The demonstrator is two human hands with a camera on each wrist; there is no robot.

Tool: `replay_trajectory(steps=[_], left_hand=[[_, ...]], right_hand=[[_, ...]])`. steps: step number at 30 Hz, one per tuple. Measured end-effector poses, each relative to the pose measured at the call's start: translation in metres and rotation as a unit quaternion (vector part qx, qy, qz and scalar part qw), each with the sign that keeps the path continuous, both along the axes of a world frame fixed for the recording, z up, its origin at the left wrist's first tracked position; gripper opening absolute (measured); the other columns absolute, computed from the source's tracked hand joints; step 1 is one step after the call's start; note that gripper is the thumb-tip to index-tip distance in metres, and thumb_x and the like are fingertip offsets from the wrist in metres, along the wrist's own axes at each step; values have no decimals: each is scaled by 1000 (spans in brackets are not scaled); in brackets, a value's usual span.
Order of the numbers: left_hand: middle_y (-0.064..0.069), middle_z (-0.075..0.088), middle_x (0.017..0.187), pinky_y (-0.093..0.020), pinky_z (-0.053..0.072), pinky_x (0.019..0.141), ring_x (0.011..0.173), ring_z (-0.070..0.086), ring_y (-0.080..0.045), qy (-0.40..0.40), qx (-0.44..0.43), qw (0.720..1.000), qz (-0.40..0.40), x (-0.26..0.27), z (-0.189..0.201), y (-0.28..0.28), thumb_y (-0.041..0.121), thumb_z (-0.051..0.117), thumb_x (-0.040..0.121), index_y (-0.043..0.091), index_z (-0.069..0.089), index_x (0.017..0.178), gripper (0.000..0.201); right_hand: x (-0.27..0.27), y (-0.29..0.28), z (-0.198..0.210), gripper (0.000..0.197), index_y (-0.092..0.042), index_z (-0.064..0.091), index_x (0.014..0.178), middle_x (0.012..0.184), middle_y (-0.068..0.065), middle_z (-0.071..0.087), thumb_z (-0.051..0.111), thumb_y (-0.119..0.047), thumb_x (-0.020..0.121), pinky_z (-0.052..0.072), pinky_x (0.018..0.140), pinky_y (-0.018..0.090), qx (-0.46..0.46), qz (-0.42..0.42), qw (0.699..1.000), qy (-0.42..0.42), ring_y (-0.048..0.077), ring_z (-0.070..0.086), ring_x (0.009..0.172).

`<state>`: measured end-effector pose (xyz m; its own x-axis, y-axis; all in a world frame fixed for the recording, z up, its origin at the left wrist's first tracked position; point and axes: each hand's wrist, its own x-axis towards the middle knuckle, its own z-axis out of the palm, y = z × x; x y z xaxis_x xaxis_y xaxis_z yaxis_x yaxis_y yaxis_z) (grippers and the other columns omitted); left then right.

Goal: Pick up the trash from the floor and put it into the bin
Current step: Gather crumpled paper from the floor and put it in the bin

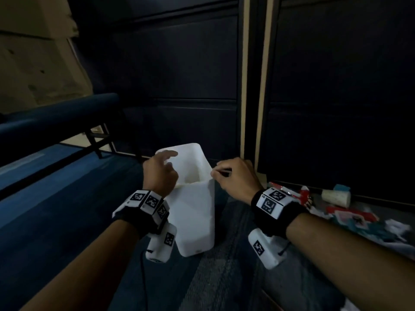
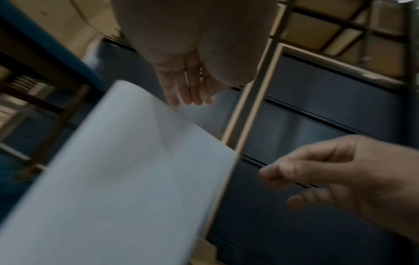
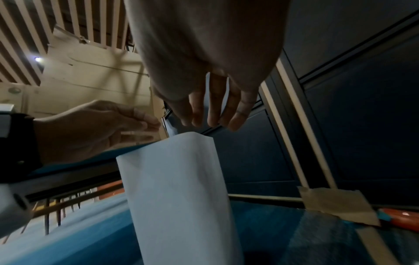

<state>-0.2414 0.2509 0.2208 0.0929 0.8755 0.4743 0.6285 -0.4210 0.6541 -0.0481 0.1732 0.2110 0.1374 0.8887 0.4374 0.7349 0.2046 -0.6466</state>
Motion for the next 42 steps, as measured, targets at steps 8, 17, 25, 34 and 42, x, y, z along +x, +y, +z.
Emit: replay_trajectory(steps=[8, 17, 25, 34, 42], left_hand=[[1, 71, 89, -25, 54, 70, 75, 66, -17, 11, 75, 985, -157, 65, -28, -87, 7, 56, 83, 15, 72, 85, 19], [7, 72, 82, -23, 51, 70, 73, 65, -7, 145, -28, 871, -468, 185, -115, -221, 31, 54, 77, 22, 73, 81, 21], [2, 67, 89, -33, 51, 72, 81, 63, -18, 183, -91, 737, -645, 260, -211, -353, 38, 47, 88, 22, 70, 85, 28], [4, 30, 149, -36, 36, 109, 136, 33, -20, 375, -163, 591, -695, 282, -274, -460, 43, 71, 77, 38, 44, 138, 67], [-5, 45, 134, -31, 39, 100, 127, 40, -25, 407, -107, 616, -665, 283, -286, -478, 18, 57, 88, 18, 67, 113, 27]], right_hand=[[80, -109, -36, 12, -18, 75, 89, 91, -8, 72, 73, -29, 84, 46, 71, 15, -105, -7, 994, -35, 2, 64, 84], [184, -306, -123, 14, -17, 72, 92, 90, -6, 69, 73, -29, 85, 49, 74, 17, -220, -189, 956, 37, 6, 62, 83], [207, -491, -215, 33, -14, 70, 107, 108, 9, 71, 66, -36, 83, 47, 97, 31, -308, -378, 872, 51, 27, 65, 103], [239, -564, -261, 51, -21, 58, 131, 153, 18, 33, 40, -52, 95, 21, 116, 39, -374, -412, 830, -33, 35, 22, 143], [253, -558, -260, 49, -8, 41, 143, 147, 14, 44, 49, -29, 99, 30, 108, 30, -408, -423, 808, 46, 30, 42, 133]])
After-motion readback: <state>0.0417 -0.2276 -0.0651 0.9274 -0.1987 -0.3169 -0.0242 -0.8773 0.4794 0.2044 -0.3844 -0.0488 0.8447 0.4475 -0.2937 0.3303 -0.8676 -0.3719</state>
